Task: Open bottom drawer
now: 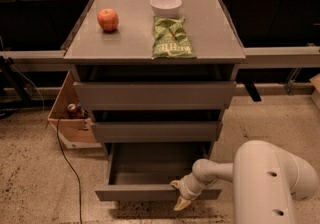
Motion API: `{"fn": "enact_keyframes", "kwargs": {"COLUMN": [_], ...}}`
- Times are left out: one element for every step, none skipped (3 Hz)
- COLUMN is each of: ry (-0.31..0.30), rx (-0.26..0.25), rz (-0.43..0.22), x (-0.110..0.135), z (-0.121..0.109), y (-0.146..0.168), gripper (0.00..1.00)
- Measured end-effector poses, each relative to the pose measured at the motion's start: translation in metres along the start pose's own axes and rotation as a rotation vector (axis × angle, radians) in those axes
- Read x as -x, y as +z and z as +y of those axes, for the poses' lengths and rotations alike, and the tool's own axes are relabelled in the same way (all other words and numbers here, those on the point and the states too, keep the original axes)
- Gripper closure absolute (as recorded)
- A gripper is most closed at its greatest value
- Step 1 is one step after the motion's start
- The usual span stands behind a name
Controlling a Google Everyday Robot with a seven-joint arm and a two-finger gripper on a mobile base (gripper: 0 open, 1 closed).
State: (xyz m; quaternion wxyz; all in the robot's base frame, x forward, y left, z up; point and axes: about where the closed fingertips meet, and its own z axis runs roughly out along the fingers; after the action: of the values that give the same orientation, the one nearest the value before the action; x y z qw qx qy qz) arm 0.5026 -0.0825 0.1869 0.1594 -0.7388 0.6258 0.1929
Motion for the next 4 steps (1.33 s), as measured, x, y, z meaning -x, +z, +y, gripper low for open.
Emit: {"fn": "enact_keyframes", "kwargs": {"ry": [0.0,0.025,0.053,0.064], "rx": [0.001,-0.039,-0.064,-0.077], "rz": [0.001,0.006,0.002,0.0], "x": [0.0,-0.004,-0.007,0.001], "z": [0.0,-0.017,-0.03,-0.041], "y": [-0.001,-0.02,-0.038,-0.063], "gripper": [0.46,0.15,0.0,0.0]}}
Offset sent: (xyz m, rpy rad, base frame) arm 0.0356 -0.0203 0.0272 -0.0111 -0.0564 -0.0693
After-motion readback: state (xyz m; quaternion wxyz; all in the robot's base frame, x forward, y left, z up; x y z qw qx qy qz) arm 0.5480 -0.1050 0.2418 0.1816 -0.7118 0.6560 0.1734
